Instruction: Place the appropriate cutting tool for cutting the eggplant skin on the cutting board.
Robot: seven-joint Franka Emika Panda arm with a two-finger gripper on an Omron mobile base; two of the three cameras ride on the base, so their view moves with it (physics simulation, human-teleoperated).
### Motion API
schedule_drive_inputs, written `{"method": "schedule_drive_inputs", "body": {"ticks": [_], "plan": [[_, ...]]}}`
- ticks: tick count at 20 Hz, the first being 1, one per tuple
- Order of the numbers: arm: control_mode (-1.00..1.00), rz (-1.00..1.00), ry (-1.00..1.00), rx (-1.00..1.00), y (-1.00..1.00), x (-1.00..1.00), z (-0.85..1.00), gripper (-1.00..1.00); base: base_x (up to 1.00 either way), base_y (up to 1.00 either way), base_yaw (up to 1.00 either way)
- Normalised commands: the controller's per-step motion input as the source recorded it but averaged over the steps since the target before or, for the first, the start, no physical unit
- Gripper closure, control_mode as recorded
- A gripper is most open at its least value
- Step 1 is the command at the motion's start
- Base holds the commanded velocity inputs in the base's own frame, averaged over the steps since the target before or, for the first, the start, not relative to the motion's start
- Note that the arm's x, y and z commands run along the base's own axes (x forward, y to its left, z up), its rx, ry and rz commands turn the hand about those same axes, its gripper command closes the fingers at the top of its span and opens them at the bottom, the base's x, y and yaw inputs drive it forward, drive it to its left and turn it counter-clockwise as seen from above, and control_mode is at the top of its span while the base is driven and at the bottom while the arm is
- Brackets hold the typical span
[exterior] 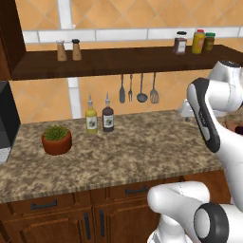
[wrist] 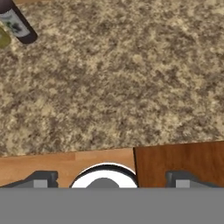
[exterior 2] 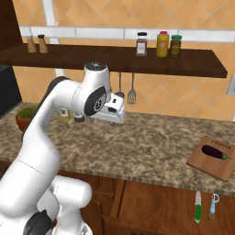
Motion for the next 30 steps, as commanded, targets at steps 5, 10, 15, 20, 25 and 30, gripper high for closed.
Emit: {"method": "schedule_drive_inputs", "body": {"ticks": [5,10,15,20,25,30], "plan": [[-1.00,-0.12,0.00,0.03,-0.97,-0.23,-0.33,-1.00,0.00,0.00,0.00],[-1.00,-0.06,0.00,0.03,-0.66,-0.36,-0.46,-1.00,0.00,0.00,0.00],[-1.00,-0.06,0.00,0.00,-0.37,-0.62,-0.23,-1.00,0.00,0.00,0.00],[-1.00,-0.09,0.05,0.00,-0.41,-0.37,-0.15,-1.00,0.00,0.00,0.00],[-1.00,-0.09,0.05,0.00,-0.48,-0.25,-0.23,-1.00,0.00,0.00,0.00],[-1.00,-0.03,0.03,0.00,-0.65,-0.16,-0.23,-1.00,0.00,0.00,0.00]]}}
